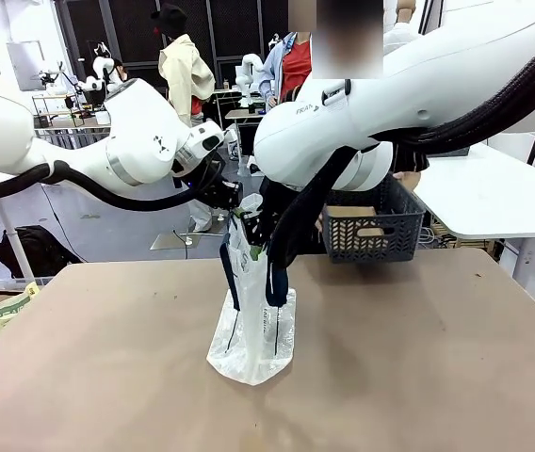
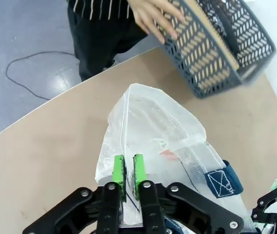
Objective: Transfer purchased items from the store into the shopping bag.
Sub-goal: Open the Reusable shopping bag in the center of the table, then move the Reusable shopping bag to the right side of the table.
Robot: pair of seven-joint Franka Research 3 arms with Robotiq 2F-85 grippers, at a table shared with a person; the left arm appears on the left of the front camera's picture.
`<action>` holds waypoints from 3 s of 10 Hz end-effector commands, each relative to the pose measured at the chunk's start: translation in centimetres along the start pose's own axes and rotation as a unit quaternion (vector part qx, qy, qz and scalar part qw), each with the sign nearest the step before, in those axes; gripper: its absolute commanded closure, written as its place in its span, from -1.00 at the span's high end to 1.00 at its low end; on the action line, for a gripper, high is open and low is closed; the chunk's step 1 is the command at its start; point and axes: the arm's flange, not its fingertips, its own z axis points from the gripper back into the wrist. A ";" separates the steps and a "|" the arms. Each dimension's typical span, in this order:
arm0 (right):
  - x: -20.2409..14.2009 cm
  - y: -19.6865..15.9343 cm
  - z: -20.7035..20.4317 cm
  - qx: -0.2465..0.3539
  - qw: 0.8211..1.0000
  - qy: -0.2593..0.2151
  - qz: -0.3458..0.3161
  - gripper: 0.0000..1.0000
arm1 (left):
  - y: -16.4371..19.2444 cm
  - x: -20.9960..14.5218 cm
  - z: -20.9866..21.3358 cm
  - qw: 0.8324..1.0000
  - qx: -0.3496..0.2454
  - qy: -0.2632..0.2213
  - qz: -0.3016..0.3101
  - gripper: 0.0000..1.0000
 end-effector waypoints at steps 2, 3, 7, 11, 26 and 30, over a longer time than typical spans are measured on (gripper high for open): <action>0.7 0.0 0.0 -0.026 1.000 0.008 -0.014 -1.00 | 0.4 -0.1 0.9 1.000 0.011 0.015 0.007 -1.00; 0.6 -0.2 0.1 -0.030 0.999 0.008 -0.017 -1.00 | 1.2 -0.6 1.5 0.999 0.027 0.016 0.018 -1.00; 0.8 -0.7 0.6 -0.066 0.997 0.008 -0.026 -1.00 | 4.9 -4.3 6.6 0.996 0.059 -0.021 0.071 -1.00; 1.2 -1.4 0.2 -0.095 0.994 0.007 -0.051 -1.00 | 10.1 -11.1 10.9 0.986 0.082 -0.066 0.126 -1.00; 1.1 -1.3 -2.1 -0.100 0.993 0.009 -0.058 -1.00 | 11.0 -10.0 8.5 0.993 0.063 -0.050 0.087 -1.00; 1.1 -1.3 -2.1 -0.100 0.993 0.009 -0.058 -1.00 | 11.0 -10.0 8.5 0.993 0.063 -0.050 0.087 -1.00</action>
